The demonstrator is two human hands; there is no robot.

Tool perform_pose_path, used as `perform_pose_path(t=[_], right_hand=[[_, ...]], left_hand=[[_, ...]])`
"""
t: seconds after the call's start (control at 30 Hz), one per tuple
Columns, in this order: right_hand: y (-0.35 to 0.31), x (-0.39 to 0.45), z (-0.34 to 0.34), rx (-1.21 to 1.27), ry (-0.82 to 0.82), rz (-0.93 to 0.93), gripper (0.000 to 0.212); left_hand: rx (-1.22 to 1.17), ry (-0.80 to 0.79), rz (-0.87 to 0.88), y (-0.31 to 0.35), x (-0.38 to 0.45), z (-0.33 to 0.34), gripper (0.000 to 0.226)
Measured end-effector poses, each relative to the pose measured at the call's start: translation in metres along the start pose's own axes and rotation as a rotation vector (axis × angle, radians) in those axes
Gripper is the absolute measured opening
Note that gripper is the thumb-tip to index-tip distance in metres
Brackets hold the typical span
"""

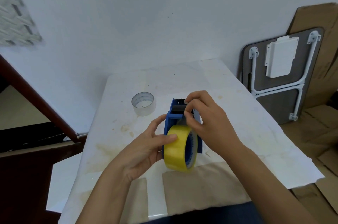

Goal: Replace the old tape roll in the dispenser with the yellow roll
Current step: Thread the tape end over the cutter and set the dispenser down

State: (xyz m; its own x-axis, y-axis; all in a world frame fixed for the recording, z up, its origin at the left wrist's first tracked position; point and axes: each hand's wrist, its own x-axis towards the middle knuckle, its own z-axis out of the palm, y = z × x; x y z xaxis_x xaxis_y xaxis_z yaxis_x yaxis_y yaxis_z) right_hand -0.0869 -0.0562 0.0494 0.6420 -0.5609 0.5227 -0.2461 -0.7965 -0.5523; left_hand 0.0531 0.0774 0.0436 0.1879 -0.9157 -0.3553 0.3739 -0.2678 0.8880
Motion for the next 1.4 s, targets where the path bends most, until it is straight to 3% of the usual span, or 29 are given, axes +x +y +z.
perform_pose_path(t=[0.27,0.53,0.83,1.03,1.2,1.4], right_hand=[[-0.006,0.000,-0.001,-0.035,-0.051,-0.016,0.009],[-0.002,0.003,0.001,-0.022,-0.009,0.067,0.008],[-0.002,0.009,-0.008,-0.022,-0.071,0.130,0.013],[0.000,0.013,-0.017,0.156,-0.079,0.270,0.009],[-0.005,0.018,-0.031,0.240,-0.205,0.338,0.022],[-0.011,0.021,-0.032,0.110,-0.283,0.280,0.013]], left_hand=[[0.079,-0.001,-0.080,0.004,0.012,0.014,0.048],[0.110,0.015,-0.108,-0.004,0.024,0.009,0.073],[0.129,0.010,-0.096,-0.007,0.029,0.011,0.070],[0.158,0.056,-0.064,-0.012,0.032,0.007,0.070],[0.138,0.081,-0.067,-0.013,0.035,0.005,0.064],[0.133,0.077,-0.049,-0.010,0.033,0.008,0.065]])
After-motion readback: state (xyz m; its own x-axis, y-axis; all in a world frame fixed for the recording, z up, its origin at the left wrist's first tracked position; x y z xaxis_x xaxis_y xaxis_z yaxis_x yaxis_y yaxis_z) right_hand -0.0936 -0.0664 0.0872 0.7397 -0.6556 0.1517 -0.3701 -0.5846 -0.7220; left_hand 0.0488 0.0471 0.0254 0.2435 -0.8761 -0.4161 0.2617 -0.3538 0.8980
